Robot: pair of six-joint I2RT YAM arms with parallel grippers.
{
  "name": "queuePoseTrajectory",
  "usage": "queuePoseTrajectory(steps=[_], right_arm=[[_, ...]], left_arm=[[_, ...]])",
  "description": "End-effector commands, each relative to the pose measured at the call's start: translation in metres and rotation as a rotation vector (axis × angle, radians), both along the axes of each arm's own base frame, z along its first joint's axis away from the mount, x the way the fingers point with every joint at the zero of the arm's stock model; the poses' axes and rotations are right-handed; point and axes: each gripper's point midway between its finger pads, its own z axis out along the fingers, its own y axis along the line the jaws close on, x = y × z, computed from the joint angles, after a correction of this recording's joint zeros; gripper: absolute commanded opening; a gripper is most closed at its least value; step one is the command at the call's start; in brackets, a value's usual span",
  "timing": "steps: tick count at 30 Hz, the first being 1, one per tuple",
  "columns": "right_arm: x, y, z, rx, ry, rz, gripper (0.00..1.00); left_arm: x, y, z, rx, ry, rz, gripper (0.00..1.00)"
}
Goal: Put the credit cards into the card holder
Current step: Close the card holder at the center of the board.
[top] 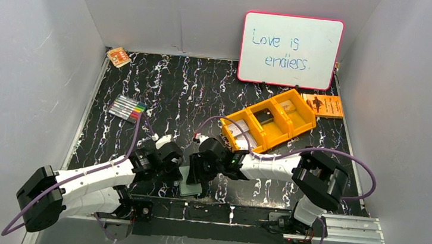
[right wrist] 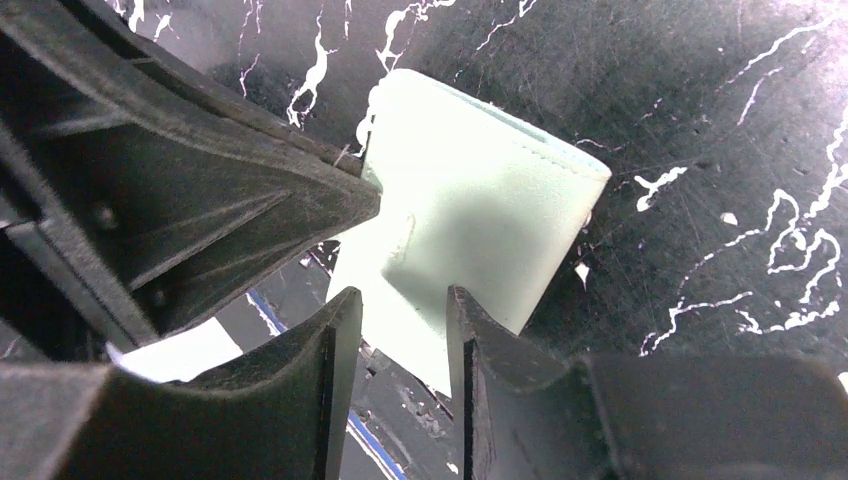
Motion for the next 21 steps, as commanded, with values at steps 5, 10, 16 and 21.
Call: queuePoseTrajectory(steps=[5, 10, 16, 21], right_arm=[[0.007, -0.021, 0.028, 0.042, -0.037, -0.132, 0.51], [0.010, -0.039, 0.027, 0.074, -0.030, -0.233, 0.59], [0.001, -0.047, 0.010, 0.088, 0.046, -0.260, 0.64], [-0.007, -0.045, 0.006, 0.154, 0.097, -0.252, 0.65]], left_arm=[[-0.028, 0.047, -0.043, 0.188, 0.111, 0.023, 0.00], [-0.031, 0.049, -0.049, 0.185, 0.120, 0.037, 0.00], [-0.038, 0.056, -0.060, 0.213, 0.155, 0.061, 0.00], [-0.048, 0.063, -0.071, 0.216, 0.194, 0.096, 0.00]])
